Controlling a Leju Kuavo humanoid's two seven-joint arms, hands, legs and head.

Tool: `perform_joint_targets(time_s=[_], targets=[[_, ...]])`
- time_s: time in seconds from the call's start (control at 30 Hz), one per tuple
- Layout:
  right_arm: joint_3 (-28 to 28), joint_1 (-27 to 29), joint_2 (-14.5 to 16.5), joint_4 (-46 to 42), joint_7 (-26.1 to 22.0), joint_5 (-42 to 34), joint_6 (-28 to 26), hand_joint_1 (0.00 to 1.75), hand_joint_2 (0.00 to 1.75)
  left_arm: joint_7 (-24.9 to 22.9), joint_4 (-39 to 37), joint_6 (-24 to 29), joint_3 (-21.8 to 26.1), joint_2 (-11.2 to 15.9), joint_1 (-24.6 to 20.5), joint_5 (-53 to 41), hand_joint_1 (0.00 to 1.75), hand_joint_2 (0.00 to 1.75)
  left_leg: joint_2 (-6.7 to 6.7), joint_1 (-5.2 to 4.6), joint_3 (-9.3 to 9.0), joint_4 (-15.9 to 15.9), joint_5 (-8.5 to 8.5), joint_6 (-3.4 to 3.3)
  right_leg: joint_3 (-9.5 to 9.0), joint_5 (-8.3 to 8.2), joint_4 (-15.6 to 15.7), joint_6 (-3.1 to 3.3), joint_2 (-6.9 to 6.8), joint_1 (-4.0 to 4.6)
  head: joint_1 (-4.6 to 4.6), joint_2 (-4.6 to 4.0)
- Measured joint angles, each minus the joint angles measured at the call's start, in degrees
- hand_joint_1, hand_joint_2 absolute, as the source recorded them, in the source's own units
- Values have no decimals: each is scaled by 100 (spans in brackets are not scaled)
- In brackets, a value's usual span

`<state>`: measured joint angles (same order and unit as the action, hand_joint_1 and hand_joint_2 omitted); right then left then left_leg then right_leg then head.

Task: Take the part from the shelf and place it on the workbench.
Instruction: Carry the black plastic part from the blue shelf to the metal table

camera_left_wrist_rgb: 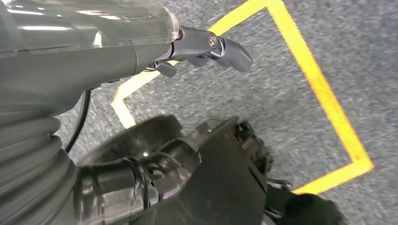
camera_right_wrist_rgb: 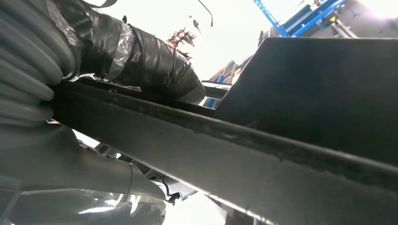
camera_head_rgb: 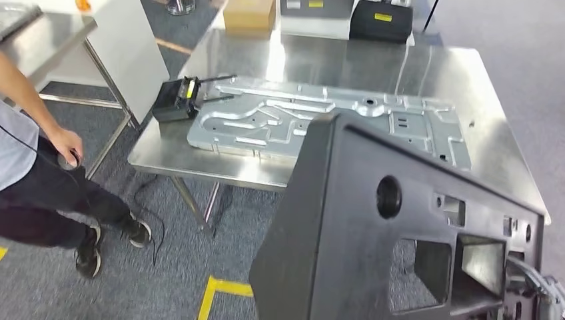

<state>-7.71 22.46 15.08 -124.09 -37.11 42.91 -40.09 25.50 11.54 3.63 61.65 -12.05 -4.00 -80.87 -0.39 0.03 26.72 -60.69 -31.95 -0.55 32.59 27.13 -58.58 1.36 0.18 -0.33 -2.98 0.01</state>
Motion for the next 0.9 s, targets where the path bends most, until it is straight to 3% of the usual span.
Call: perform_joint_targets(time_s=[0.03, 0.13, 0.17, 0.2, 0.27, 0.3, 0.33, 0.4, 0.5, 0.57, 0.63, 0.67, 0.7, 0.77, 0.8, 0.83, 0.9], targets=[[-13, -8, 0, 0, 0, -14, 0, 175, 175, 4, 0, -1, -1, 1, -6, -1, 0, 175, 2, 10, 139, -257, -105, 16, -60, 11, 26, 21, -4, -13, 7, 0], [-69, -27, -3, 4, 0, -37, 0, 175, 175, 11, 0, -1, -2, 1, -7, -1, 0, 175, 4, 41, 795, -1186, -472, 86, -150, 100, 38, 49, -9, -12, 26, -1], [-90, -28, -5, 7, 0, -40, 0, 175, 175, 11, 0, -1, -3, 2, 3, -2, 0, 175, 5, 51, 932, -1276, -456, 104, -190, 138, 37, 47, -4, -13, 27, -1], [-110, -29, -7, 10, 0, -42, 0, 175, 175, 10, 0, -1, -3, 4, 14, -2, 0, 175, 5, 58, 975, -1168, -299, 116, -242, 177, 36, 40, 2, -14, 27, -1], [-147, -37, -11, 14, 0, -51, 0, 175, 175, 10, 0, -1, -4, 9, 31, -4, 0, 175, 10, 62, 825, -506, 258, 96, -360, 264, 38, 6, 6, -18, 26, -1], [-164, -43, -16, 14, 1, -56, 0, 175, 175, 10, 0, -1, -5, 11, 33, -5, 0, 175, 17, 45, 743, -199, 359, 75, -409, 305, 35, -22, 7, -16, 26, -1], [-179, -52, -21, 14, 2, -60, 0, 175, 175, 13, 0, -1, -6, 12, 24, -6, 0, 175, 21, 29, 683, -1, 340, 43, -435, 344, 38, -60, 5, -12, 29, -1], [-208, -65, -37, 14, 6, -53, 0, 175, 175, 22, 0, -2, -11, 13, 25, -7, 0, 175, 17, 5, 648, 106, 199, -40, -483, 359, -10, -144, 3, 2, 34, -1], [-249, -87, -81, 15, 19, -25, 0, 175, 175, 37, 0, -4, -20, 14, 57, -9, 0, 175, 17, 39, 485, 191, 431, -180, -482, 467, -220, -244, 1, 4, 31, -1], [-265, -111, -116, 17, 31, -14, 0, 175, 175, 42, 0, -11, -27, 11, 36, -9, 0, 175, 27, 46, 437, 210, 438, -223, -213, 775, -716, -291, -2, -13, 26, -1], [-281, -127, -149, 28, 43, -7, 0, 175, 175, 42, 0, -19, -33, 10, 16, -9, 0, 175, 22, 43, 431, 209, 403, -235, 231, 1052, -1355, -337, -2, -28, 26, -1], [-286, -127, -164, 38, 48, -2, 0, 175, 175, 41, 0, -22, -34, 10, 17, -9, 0, 175, 19, 43, 414, 208, 379, -231, 379, 1053, -1499, -352, -3, -39, 27, -1], [-290, -127, -178, 49, 51, 5, 0, 175, 175, 40, 0, -22, -34, 10, 23, -9, 0, 175, 15, 44, 383, 208, 349, -222, 430, 926, -1442, -362, -5, -48, 27, -1], [-292, -129, -203, 61, 55, 20, 0, 175, 175, 38, 0, -22, -38, 8, 38, -9, 0, 175, 7, 48, 290, 208, 273, -188, 271, 406, -804, -340, -9, -61, 26, -1], [-293, -131, -213, 67, 56, 27, 1, 175, 175, 38, 0, -22, -40, 5, 40, -9, 0, 175, 4, 47, 244, 208, 240, -166, 182, 247, -484, -316, -14, -52, 25, -1], [-294, -135, -220, 71, 57, 32, 1, 175, 175, 37, 0, -21, -42, 1, 37, -9, 0, 175, 1, 44, 218, 210, 211, -136, 121, 177, -263, -280, -19, -34, 22, 0], [-299, -137, -230, 82, 59, 37, 2, 175, 175, 35, 0, -20, -46, -5, 36, -9, 0, 175, -2, 33, 187, 194, 186, -67, 118, 177, -167, -198, -24, -3, 15, 0]])
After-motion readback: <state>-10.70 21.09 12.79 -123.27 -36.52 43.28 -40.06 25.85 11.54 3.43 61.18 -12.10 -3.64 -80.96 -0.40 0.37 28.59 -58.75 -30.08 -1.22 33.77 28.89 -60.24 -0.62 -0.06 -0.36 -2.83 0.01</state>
